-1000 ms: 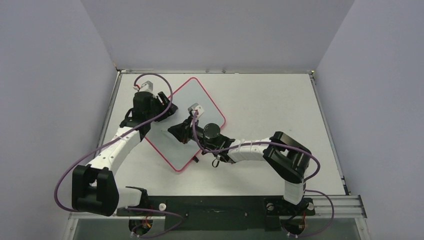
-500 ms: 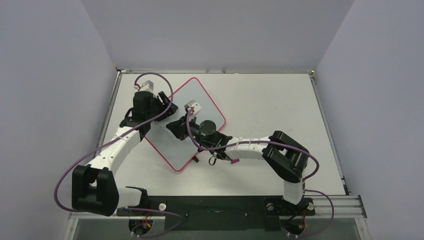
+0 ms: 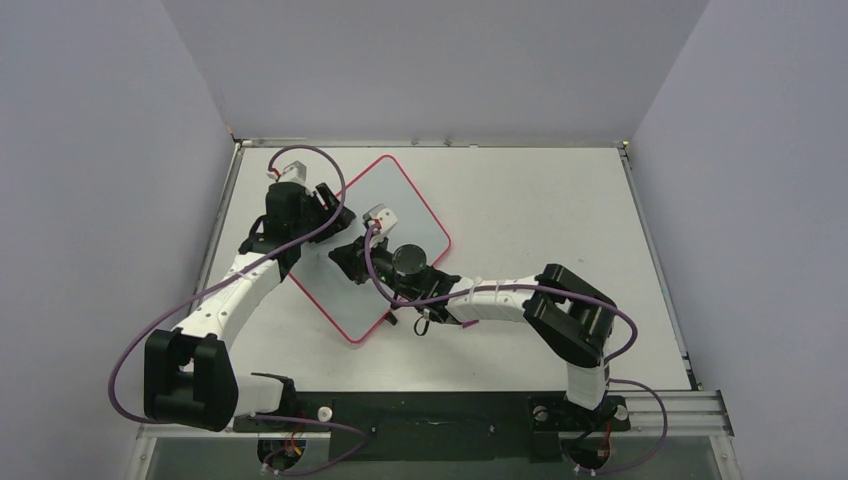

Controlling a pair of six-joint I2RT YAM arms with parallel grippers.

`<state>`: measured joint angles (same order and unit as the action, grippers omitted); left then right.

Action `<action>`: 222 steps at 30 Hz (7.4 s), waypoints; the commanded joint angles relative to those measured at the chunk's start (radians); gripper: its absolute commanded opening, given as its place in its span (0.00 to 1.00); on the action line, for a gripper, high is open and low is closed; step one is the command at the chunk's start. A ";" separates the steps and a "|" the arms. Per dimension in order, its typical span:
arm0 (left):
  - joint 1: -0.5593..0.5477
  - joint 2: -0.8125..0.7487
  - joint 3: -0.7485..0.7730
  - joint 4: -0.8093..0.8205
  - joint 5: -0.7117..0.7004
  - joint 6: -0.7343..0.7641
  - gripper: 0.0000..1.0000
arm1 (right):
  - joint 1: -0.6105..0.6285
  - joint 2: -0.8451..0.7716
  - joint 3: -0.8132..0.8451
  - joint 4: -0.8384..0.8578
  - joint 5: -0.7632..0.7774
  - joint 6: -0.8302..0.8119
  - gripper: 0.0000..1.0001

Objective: Write a sentence on the whiteboard

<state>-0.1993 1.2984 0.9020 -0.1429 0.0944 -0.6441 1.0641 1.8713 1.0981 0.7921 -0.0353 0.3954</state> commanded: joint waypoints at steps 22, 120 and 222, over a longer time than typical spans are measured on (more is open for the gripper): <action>-0.003 -0.022 0.071 0.034 -0.011 0.076 0.46 | 0.060 -0.033 -0.100 -0.112 0.130 -0.040 0.00; -0.002 0.020 0.088 0.017 0.028 0.081 0.46 | -0.031 -0.095 0.040 -0.214 0.155 -0.033 0.00; -0.001 0.028 0.095 0.033 0.045 0.075 0.47 | -0.069 -0.084 -0.062 -0.231 0.183 -0.008 0.00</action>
<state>-0.1925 1.3407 0.9436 -0.1535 0.1272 -0.6155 1.0077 1.8053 1.0996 0.6132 0.1059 0.3859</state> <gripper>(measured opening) 0.570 0.100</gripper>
